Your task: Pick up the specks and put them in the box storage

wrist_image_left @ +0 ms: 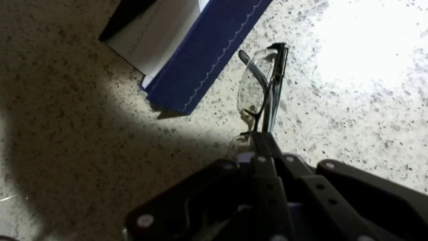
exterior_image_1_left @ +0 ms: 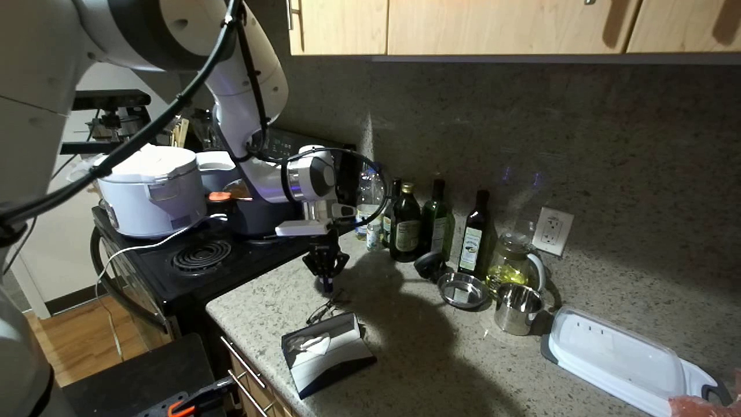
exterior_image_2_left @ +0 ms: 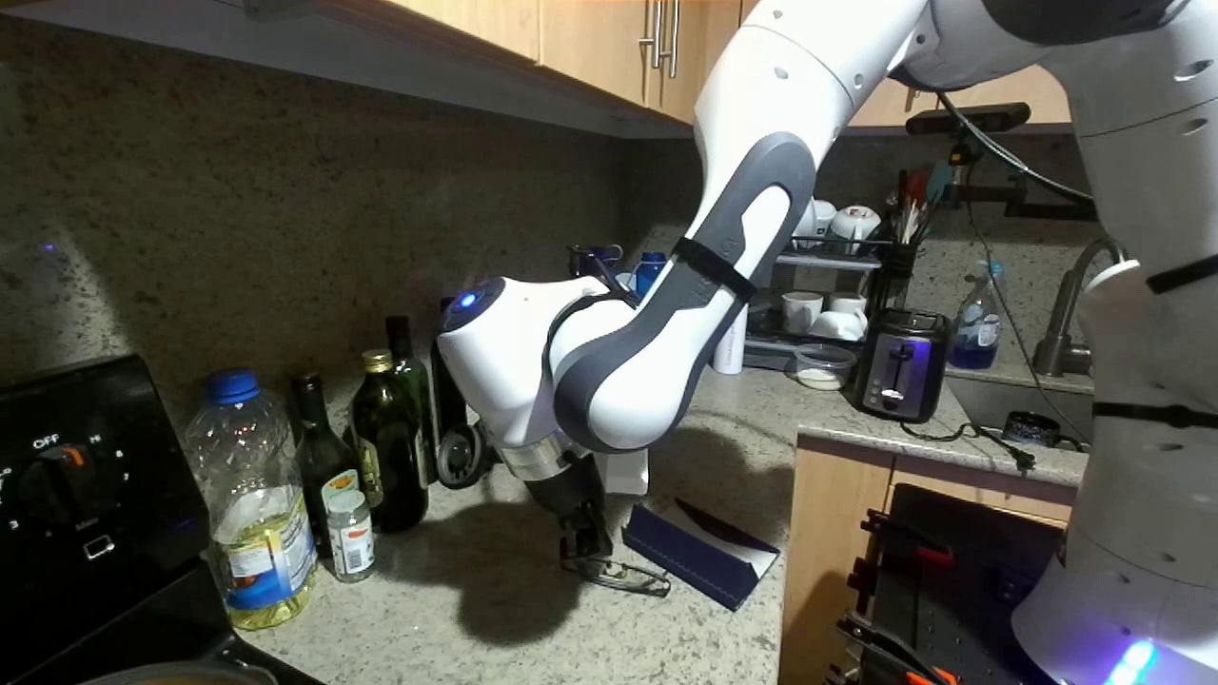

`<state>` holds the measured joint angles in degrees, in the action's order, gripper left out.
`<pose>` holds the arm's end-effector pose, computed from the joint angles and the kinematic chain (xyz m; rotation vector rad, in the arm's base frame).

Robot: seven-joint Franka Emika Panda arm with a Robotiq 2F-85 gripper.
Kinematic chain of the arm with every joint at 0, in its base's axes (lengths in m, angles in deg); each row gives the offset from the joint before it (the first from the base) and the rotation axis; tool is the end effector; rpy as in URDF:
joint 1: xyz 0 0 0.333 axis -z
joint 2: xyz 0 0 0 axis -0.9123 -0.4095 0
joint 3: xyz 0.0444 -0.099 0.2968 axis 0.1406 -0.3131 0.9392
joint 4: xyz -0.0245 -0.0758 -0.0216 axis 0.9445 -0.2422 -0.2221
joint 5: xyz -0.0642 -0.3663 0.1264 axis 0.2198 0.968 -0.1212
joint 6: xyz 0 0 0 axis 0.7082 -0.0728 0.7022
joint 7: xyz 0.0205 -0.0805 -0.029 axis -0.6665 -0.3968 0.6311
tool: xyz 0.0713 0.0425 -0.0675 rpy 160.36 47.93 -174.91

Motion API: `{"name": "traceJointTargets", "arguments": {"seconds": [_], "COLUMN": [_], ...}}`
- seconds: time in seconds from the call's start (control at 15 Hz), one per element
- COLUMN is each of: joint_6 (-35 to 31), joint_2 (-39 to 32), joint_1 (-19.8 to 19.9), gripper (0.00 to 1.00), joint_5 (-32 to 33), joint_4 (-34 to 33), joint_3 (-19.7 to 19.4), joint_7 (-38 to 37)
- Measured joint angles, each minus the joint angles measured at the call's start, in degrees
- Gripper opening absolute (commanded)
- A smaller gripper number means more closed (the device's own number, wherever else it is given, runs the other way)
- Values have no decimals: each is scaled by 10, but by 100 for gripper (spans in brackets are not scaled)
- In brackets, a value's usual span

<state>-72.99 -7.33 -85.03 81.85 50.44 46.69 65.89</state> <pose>0.5073 0.2277 0.1800 2.7084 0.6450 -0.3093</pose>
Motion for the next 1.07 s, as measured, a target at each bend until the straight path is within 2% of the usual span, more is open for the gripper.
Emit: {"name": "traceJointTargets", "arguments": {"seconds": [0.67,1.07], "joint_6": [5,-17], "joint_2": [6,5], "joint_1": [0,5], "gripper": [2,0], "joint_5": [-2,-9], "joint_4": [8,15], "joint_3": [1,3], "joint_7": [1,37]}}
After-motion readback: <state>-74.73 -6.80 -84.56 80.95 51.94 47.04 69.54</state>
